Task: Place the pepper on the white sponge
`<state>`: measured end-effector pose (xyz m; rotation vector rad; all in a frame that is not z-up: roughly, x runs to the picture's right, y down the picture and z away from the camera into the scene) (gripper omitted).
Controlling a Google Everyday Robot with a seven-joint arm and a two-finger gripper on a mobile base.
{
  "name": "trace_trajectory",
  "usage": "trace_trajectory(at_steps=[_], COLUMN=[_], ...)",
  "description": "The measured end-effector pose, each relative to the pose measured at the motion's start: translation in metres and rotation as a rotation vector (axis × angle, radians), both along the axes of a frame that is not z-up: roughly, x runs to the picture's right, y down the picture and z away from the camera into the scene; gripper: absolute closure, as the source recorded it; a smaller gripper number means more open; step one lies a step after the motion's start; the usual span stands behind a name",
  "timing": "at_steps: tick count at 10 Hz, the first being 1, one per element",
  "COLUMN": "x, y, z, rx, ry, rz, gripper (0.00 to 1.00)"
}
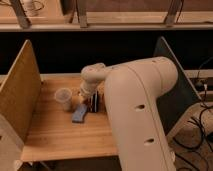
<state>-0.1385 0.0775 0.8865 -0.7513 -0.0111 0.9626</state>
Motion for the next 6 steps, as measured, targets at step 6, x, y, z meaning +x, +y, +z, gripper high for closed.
trace_trajectory(at_steps=[6], x=[-0.007], y=[0.034], z=[-0.006], rx=[-0.086], ry=[-0.006], rz=[-0.028], gripper=[1.00])
